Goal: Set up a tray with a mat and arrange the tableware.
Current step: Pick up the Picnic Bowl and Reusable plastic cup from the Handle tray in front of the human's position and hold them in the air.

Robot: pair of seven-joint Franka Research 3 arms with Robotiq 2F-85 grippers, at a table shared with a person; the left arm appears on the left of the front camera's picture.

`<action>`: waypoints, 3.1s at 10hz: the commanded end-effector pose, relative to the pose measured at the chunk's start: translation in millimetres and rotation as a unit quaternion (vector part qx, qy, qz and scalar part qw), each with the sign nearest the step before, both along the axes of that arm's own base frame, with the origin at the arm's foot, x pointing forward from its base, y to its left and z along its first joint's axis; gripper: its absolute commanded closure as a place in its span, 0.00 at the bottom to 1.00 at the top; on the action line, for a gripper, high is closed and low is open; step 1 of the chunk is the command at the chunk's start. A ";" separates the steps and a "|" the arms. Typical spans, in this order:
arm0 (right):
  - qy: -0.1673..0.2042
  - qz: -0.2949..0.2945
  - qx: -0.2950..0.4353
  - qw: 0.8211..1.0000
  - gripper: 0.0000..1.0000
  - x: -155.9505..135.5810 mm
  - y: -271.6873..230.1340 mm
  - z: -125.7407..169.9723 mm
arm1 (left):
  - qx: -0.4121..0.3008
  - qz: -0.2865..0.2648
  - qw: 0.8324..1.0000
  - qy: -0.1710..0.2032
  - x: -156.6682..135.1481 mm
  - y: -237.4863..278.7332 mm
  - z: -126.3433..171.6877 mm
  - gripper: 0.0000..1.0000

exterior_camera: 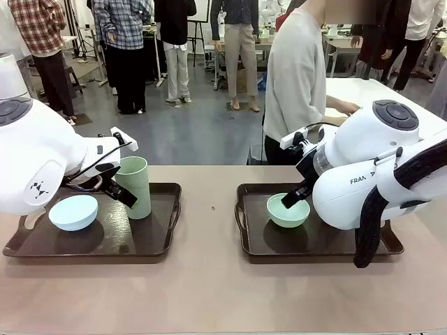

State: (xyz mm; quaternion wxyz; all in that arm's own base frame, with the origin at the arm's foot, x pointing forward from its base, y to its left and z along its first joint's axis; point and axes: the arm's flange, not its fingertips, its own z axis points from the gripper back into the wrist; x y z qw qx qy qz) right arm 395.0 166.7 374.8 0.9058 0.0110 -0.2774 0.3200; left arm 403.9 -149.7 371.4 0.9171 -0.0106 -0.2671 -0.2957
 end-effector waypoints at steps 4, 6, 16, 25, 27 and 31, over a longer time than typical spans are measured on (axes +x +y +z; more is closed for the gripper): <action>0.000 0.000 0.000 1.000 0.00 0.0 0.0 0.0 | 0.000 0.000 1.000 0.000 -0.1 -0.1 0.0 0.00; 0.000 0.000 0.000 1.000 0.00 0.0 0.0 0.0 | 0.000 0.000 1.000 0.000 -0.1 -0.1 0.0 0.00; 0.041 -0.035 -0.012 0.998 0.00 -13.5 6.6 13.3 | 0.007 0.013 1.000 0.007 -11.0 5.5 11.8 0.00; 0.214 -0.111 -0.061 0.969 0.00 -152.6 -50.3 36.8 | -0.052 0.095 0.985 0.133 -143.2 27.8 67.4 0.00; 0.228 -0.114 0.016 0.967 0.00 -128.3 -84.6 34.4 | -0.080 0.097 0.982 0.143 -121.8 56.6 71.5 0.00; 0.132 -0.145 0.232 0.953 0.00 -144.5 -176.8 63.2 | -0.215 0.061 0.964 0.145 -113.6 141.8 87.0 0.00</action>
